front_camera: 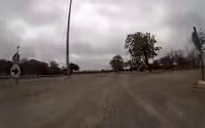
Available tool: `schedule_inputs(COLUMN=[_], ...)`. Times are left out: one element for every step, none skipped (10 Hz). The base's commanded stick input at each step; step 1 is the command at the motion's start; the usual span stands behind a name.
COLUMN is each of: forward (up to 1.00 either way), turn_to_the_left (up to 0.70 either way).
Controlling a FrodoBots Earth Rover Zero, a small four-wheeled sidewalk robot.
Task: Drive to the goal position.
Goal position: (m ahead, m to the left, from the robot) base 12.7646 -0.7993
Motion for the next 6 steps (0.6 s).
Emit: schedule_inputs(forward=[0.70,0.70,0.70,0.70,0.70,0.70], turn_to_the_left=[-0.01,-0.01,-0.01,-0.01,-0.01,-0.01])
